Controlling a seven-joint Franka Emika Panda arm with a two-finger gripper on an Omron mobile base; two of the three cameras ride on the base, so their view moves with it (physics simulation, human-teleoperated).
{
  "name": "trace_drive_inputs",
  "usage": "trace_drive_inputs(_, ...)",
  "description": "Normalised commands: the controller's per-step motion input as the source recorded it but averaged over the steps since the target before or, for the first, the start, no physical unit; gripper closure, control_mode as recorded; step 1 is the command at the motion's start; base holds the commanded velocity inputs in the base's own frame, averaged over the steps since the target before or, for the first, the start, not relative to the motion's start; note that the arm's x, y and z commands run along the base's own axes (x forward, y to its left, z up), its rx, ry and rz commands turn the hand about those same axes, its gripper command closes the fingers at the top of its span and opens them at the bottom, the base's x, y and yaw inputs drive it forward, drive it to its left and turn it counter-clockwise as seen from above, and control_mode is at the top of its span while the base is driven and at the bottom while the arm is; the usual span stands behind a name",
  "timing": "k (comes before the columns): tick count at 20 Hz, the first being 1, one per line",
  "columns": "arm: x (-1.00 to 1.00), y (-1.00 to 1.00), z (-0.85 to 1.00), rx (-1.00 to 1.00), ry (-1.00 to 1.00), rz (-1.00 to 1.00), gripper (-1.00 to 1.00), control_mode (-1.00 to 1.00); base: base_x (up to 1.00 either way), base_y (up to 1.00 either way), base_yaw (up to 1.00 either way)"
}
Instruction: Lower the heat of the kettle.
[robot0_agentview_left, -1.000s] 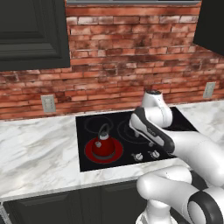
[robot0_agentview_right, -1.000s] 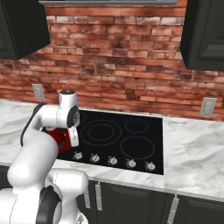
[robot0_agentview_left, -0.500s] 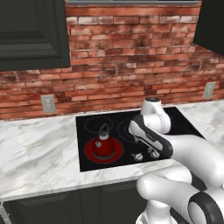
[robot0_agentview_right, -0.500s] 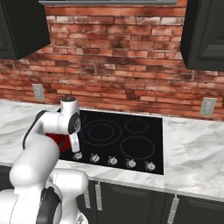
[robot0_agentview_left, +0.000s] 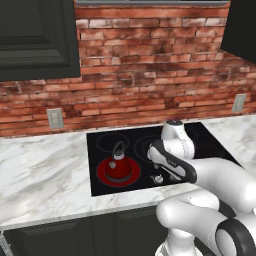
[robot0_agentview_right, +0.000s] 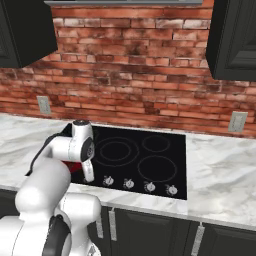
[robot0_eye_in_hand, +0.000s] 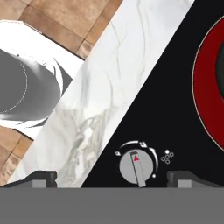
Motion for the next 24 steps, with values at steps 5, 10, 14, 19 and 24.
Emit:
trace_drive_inputs(5,0.10,-0.01,-0.29,0.00,0.00,0.06,-1.00,-1.00,0.00,0.00,0.00)
trace_drive_inputs(10,0.06,0.00,-0.24,0.00,0.00,0.05,-1.00,-1.00,0.00,0.00,0.00)
trace_drive_inputs(14,0.12,0.00,-0.20,0.00,0.00,0.02,-1.00,-1.00,0.00,0.00,0.00)
trace_drive_inputs(19,0.05,0.00,-0.20,0.00,0.00,0.01,-1.00,-1.00,0.00,0.00,0.00)
trace_drive_inputs(24,0.00,0.01,-0.19,0.00,0.00,0.00,-1.00,-1.00,0.00,0.00,0.00)
